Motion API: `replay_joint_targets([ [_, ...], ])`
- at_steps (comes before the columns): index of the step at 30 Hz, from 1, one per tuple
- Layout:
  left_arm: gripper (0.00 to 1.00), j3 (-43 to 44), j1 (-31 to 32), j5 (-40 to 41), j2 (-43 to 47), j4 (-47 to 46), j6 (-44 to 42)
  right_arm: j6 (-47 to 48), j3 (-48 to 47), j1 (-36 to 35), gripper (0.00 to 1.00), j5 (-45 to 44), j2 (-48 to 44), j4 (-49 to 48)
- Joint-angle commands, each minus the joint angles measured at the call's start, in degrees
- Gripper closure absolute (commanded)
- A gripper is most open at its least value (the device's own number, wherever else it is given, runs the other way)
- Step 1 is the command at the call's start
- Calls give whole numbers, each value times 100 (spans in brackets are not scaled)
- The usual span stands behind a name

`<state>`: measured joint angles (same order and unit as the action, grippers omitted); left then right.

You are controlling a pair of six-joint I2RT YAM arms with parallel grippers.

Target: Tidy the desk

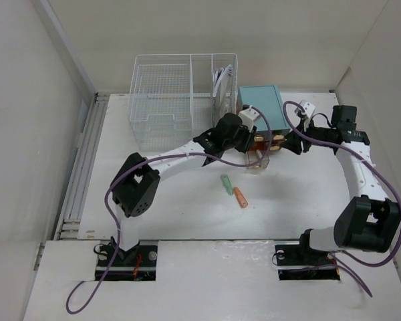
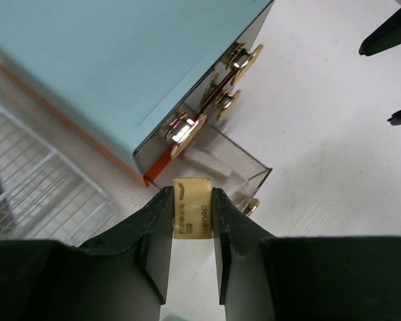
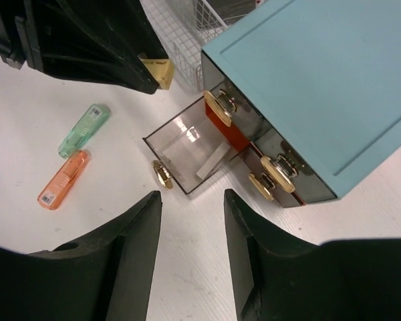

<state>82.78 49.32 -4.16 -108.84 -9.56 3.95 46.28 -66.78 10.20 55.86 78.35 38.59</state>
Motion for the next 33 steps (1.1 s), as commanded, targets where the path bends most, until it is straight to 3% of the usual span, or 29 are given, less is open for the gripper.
replay_joint_targets([
  [1,100,405,-37,-567,-313,25,142,39,-54,149,52,294,-179,-88],
  [8,98,783,-89,-972,-805,25,309,39,-54,255,52,294,-127,-36],
  [11,77,915,-89,-972,-937,77,361,39,-54,308,52,294,-127,-36],
  [12,59,915,-89,-920,-938,77,361,39,-54,308,52,294,-127,-36],
  [14,46,915,-89,-920,-938,8,361,39,-54,360,52,294,-127,-36],
  [16,36,968,-141,-858,-938,7,423,39,-54,413,52,294,-74,-36],
  [21,27,907,-142,-744,-676,-264,423,-390,16,535,48,294,40,-193],
  [24,28,599,15,-551,-228,-458,423,-821,182,536,48,58,93,-553],
  [27,50,258,262,-261,98,-520,300,-1462,244,536,68,-92,163,-703],
  [28,59,143,393,-260,291,-573,300,-1734,245,536,81,-92,233,-773],
  [29,75,20,446,-191,380,-573,300,-1919,349,536,84,-5,286,-774],
  [30,80,-295,508,-190,468,-643,369,-2226,437,536,87,-4,286,-1061],
  [31,85,-481,578,-190,643,-791,370,-2716,516,536,85,-4,286,-1194],
  [33,92,-911,763,-129,828,-1055,554,-3193,815,536,69,66,286,-1528],
])
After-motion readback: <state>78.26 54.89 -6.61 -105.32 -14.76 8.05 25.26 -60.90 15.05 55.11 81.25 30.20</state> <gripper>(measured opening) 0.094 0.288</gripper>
